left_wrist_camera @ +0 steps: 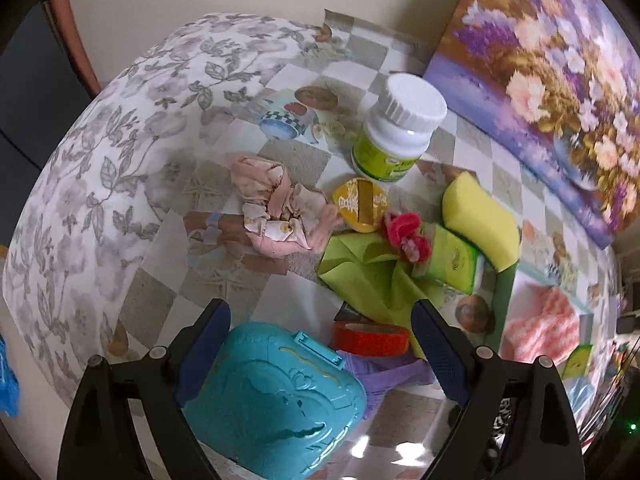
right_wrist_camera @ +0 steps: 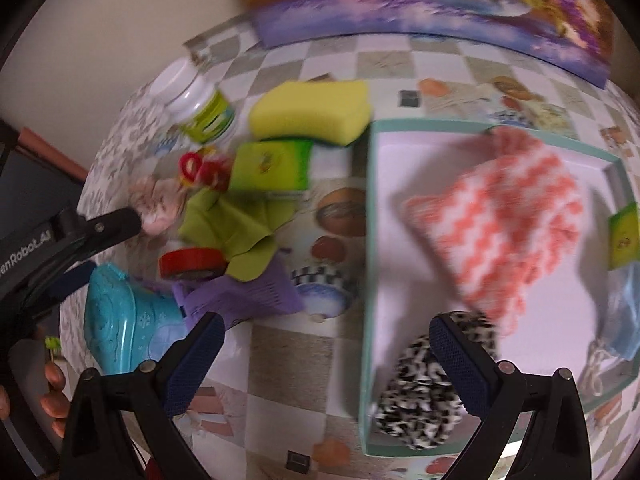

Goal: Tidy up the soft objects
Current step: 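Grasp the purple packet with the right gripper while the left gripper moves toward the red tape roll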

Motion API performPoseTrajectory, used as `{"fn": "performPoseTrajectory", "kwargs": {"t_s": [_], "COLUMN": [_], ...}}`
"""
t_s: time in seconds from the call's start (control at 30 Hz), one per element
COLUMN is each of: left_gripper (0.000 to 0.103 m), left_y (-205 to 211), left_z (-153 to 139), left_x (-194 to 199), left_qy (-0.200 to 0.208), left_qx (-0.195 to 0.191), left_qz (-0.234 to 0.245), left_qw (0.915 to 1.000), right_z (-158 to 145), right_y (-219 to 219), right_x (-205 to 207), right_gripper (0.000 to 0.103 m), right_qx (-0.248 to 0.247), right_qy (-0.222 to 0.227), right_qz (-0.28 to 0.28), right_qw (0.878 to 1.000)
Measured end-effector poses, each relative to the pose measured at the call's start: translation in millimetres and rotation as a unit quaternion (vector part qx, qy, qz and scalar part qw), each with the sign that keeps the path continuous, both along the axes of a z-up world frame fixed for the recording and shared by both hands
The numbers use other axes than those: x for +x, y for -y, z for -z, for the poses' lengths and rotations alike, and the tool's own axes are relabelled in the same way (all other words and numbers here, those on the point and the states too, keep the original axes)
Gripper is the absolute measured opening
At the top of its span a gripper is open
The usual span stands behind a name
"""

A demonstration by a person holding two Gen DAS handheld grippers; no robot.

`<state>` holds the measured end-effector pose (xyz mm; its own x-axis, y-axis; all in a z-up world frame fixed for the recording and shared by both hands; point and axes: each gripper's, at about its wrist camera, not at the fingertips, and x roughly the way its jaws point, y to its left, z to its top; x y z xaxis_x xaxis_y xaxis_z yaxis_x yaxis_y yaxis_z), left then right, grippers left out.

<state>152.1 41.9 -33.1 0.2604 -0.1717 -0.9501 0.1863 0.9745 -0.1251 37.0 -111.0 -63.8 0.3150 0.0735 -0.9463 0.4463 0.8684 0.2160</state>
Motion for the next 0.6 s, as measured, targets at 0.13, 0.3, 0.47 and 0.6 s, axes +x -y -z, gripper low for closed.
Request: {"fn": "performPoseTrajectory", "kwargs": {"t_s": [0.13, 0.3, 0.47, 0.6], "left_gripper": [0.092, 0.092, 0.092, 0.092], "left_y": [-1, -6, -14, -17], "left_z": [7, 16, 19, 21], "left_x": [7, 15, 23, 25], "left_qy": [-0.01, -0.022, -0.027, -0.031], "left_qx": [0.0, 0.004, -0.005, -0.009], "left_qz": [-0.001, -0.007, -0.017, -0.02], "left_qw": [1.0, 0.9997, 0.9995, 0.9993], "right_z": [6, 11, 10, 3], "right_y": [-14, -29, -33, -38], "right_x": [9, 19, 24, 27], "right_gripper": [0.103, 0.103, 0.103, 0.103], "right_qx": [0.003, -0.017, -0.025, -0.028], "right_qy": [-0.001, -0.006, -0.008, 0.003], "right_qz": [-0.025, -0.052, -0.059, -0.066], "right_qw": [1.0, 0.998, 0.998, 0.997]}}
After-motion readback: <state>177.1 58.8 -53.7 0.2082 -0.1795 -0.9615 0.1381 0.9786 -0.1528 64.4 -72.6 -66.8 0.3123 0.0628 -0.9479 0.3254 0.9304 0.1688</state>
